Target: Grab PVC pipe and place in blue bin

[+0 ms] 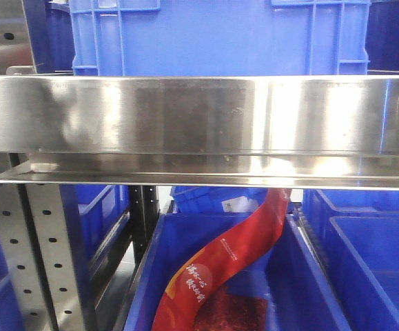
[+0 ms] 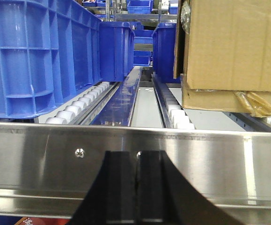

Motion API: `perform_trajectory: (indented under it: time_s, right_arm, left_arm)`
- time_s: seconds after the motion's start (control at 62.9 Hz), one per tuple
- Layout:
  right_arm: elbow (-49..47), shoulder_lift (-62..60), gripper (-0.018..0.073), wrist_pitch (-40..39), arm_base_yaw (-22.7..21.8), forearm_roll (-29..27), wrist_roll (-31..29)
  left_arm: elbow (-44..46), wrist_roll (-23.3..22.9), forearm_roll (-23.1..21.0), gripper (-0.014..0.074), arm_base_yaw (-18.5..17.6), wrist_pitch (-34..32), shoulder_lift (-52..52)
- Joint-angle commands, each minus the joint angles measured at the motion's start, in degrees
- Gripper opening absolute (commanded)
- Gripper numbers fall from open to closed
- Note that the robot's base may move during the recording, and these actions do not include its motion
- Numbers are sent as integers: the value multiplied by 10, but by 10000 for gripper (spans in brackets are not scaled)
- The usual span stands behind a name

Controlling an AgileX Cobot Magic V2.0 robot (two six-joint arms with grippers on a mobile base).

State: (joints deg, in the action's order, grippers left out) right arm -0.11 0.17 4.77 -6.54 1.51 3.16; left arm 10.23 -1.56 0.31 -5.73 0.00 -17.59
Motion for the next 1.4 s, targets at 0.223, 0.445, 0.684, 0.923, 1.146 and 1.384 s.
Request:
perform_trajectory:
  time_s: [0.223,0.445,0.684,0.923,1.146,1.384]
  right_arm:
    - [1,-2,-169,-9,-2,2,-3]
    - [1,-2,-169,-9,-2,2,-3]
    - [1,-2,-169,-9,-2,2,-3]
    - [1,-2,-169,-9,-2,2,-3]
    - [1,-2,-169,-9,-2,2,-3]
    - [1,-2,-169,-9,-2,2,-3]
  left_arm:
    - [-102,0,4,-111,34,0,165]
    - [-102,0,4,-111,34,53,176]
    - [-102,0,4,-111,34,28,176]
    - [-102,0,4,-111,34,22,176]
    - [-102,0,4,-111,34,22,176]
    - [-102,0,4,-111,34,22,176]
